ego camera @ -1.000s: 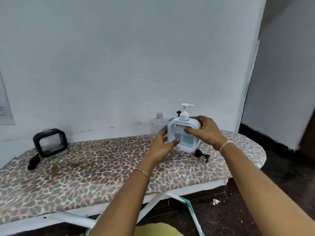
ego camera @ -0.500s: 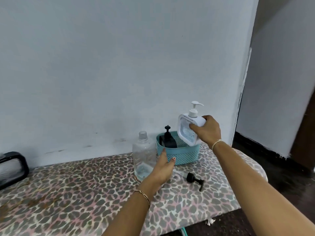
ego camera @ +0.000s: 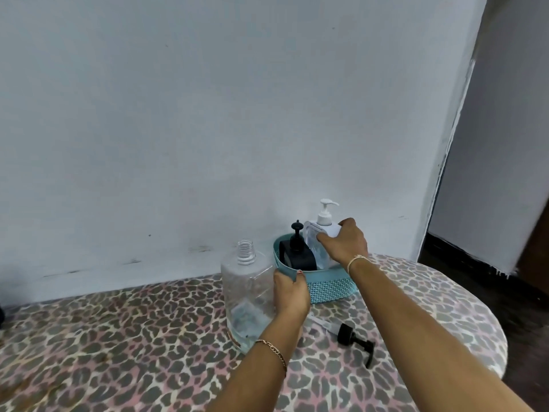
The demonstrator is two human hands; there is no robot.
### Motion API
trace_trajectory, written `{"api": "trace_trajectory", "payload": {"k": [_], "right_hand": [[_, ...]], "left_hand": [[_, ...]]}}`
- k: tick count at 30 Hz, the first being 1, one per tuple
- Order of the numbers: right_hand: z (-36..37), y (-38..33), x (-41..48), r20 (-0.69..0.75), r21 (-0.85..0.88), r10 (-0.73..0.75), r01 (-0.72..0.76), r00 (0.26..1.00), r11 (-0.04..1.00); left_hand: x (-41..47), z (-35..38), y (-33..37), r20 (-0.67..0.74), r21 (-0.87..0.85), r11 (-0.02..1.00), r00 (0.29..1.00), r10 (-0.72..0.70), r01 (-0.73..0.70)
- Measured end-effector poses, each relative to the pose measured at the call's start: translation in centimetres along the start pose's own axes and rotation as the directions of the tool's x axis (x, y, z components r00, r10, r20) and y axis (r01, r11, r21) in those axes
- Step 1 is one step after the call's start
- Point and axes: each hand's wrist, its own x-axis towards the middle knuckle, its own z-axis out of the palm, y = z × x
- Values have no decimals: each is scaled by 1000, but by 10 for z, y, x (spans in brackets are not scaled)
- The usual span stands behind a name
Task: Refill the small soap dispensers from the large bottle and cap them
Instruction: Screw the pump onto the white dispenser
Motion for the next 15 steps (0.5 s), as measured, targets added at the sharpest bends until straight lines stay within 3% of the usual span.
{"api": "trace_trajectory", "payload": {"k": [10, 15], "right_hand": [[21, 8, 8, 139, -57, -24, 33, 990, 998], [18, 12, 18, 271, 21, 54, -62, 961, 998]], "left_hand": [[4, 5, -8, -49, 38, 999, 998, -26, 27], [4, 9, -10, -55, -5, 999, 997, -47, 46]]}}
